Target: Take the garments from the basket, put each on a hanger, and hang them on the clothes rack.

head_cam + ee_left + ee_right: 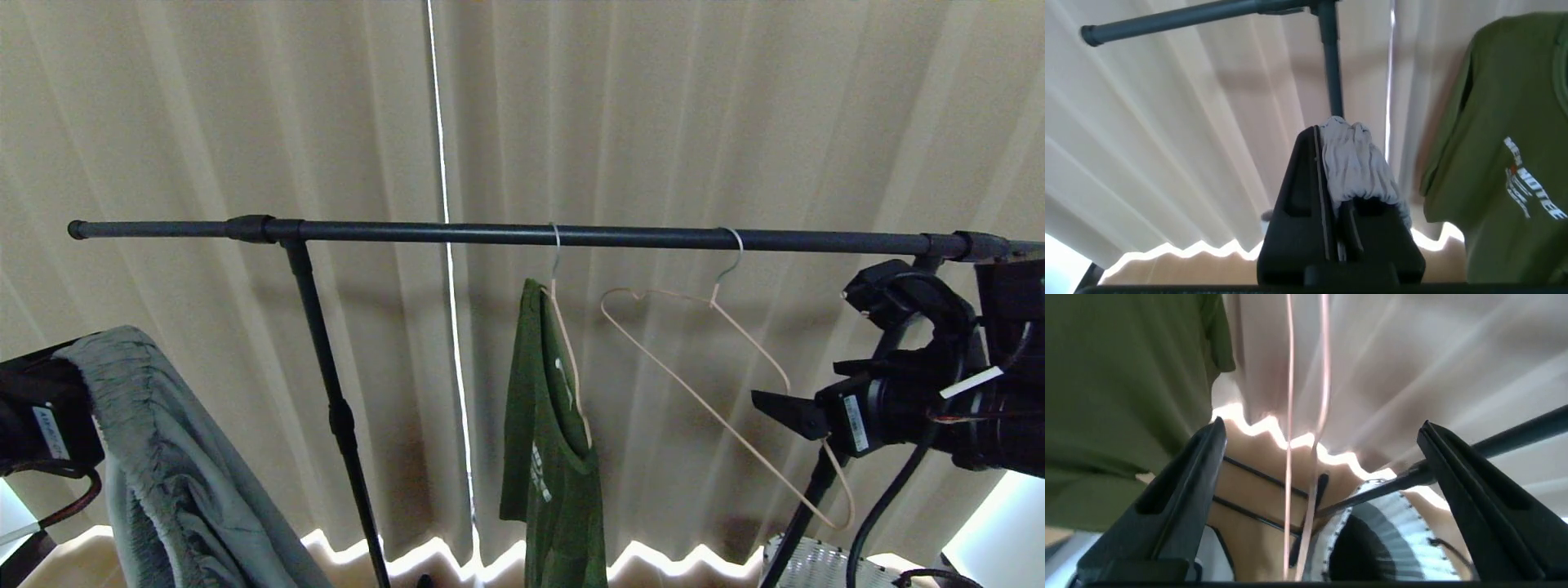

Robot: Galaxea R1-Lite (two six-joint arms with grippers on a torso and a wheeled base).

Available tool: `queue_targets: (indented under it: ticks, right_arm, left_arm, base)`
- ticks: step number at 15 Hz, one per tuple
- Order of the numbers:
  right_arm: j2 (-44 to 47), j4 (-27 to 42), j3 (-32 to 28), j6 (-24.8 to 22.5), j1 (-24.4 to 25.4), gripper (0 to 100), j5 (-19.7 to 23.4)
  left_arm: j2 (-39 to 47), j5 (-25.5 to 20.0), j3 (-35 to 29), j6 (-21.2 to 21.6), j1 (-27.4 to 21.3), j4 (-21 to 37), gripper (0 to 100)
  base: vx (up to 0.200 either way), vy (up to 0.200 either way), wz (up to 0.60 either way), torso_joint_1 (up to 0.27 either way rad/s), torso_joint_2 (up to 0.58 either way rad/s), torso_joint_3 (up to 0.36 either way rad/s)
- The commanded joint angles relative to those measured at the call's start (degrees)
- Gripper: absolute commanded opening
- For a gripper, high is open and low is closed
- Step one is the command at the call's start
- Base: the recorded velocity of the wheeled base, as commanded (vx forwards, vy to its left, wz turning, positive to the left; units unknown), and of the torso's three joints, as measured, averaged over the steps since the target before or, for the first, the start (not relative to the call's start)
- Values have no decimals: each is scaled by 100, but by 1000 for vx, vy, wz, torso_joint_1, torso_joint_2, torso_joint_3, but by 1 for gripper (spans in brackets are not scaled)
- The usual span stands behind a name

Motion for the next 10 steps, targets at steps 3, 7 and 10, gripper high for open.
queue_targets:
  ticks: [3, 7, 10]
  right_arm:
    - [664, -351, -5, 95, 8, 100, 10]
    - [1068, -676, 4, 367, 8, 100, 1]
    - [1077, -676, 4, 376, 8, 100, 10]
  left_arm:
    - [3, 1, 26, -7, -13, -11, 0]
    - [12, 1, 61, -104, -31, -11, 0]
    - [3, 1, 61, -122, -22, -11, 0]
  base:
    - [0, 0, 0, 0, 0, 0]
    - [0, 0, 0, 0, 0, 0]
    - [0, 0, 0, 0, 0, 0]
